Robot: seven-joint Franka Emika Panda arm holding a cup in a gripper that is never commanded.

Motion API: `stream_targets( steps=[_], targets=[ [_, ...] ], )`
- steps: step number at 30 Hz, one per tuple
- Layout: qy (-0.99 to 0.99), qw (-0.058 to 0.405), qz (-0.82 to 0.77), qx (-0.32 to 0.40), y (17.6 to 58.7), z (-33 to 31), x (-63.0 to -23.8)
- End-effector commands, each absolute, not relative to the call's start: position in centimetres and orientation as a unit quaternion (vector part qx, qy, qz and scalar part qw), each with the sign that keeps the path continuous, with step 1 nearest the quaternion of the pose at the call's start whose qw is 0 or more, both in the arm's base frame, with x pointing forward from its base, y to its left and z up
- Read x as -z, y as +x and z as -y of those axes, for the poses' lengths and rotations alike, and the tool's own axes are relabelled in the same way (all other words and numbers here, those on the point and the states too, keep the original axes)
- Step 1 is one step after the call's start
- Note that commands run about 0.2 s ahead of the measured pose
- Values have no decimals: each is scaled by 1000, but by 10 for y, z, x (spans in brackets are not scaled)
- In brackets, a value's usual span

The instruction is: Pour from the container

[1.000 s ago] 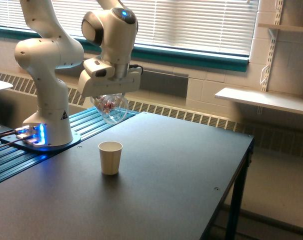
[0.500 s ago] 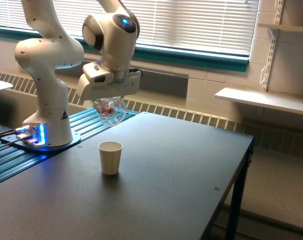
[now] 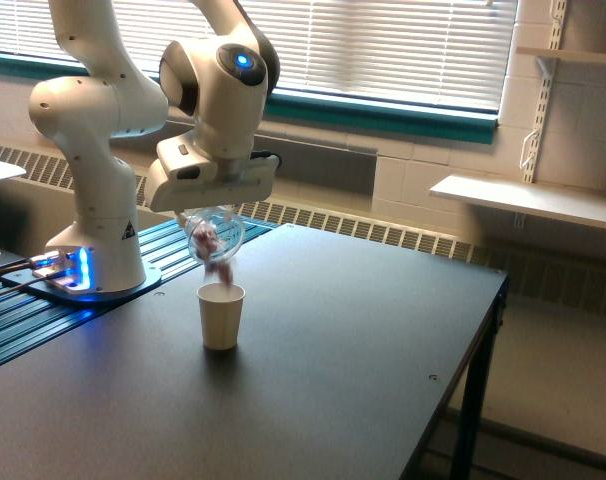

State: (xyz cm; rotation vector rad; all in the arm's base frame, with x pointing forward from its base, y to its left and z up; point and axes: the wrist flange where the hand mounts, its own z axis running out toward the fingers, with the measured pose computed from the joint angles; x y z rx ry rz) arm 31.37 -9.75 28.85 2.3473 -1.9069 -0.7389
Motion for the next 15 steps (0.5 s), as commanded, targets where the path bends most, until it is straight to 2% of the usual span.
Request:
stream_targets(
  steps=[1,15],
  targets=[
    [758,16,609,233,322,97,-290],
    [761,21,604,237,326,91,-285]
  ],
)
